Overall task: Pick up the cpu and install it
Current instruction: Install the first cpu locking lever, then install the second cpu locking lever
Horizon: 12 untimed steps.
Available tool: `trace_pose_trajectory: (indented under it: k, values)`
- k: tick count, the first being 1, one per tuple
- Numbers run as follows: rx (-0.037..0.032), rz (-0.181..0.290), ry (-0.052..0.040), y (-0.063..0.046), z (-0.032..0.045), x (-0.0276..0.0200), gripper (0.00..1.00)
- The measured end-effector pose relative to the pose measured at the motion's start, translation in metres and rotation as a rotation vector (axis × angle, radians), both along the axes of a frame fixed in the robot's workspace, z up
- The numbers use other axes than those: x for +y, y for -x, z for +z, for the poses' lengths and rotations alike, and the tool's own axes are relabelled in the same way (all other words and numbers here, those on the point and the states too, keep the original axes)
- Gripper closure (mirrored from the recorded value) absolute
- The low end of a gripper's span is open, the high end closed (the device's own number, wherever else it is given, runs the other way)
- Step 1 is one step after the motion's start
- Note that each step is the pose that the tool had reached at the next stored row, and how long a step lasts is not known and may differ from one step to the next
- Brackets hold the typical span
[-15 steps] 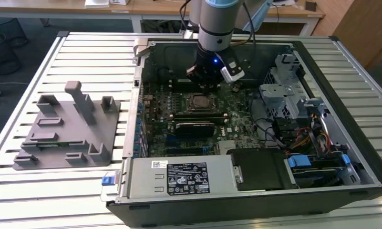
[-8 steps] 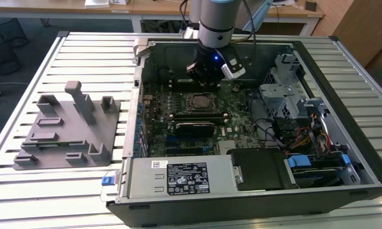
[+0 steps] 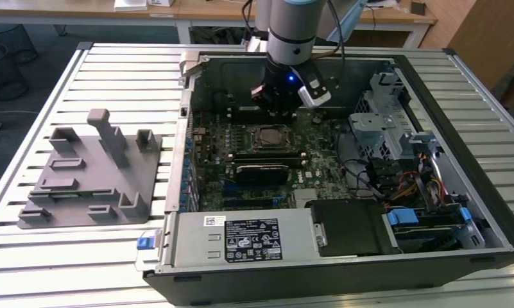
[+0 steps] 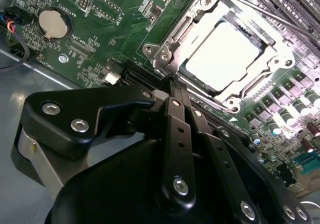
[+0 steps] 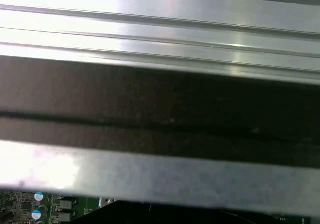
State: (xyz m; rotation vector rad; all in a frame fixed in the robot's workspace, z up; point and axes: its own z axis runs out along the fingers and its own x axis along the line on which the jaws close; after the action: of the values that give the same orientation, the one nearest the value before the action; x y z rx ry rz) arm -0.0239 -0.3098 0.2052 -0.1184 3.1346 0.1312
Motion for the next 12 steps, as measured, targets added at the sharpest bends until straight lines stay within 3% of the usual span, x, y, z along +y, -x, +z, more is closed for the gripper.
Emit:
trace_pose_trajectory:
  k: [12]
  values:
    - [0.0001, 0.000, 0.0001, 0.0000, 0.0000, -0.0043, 0.89]
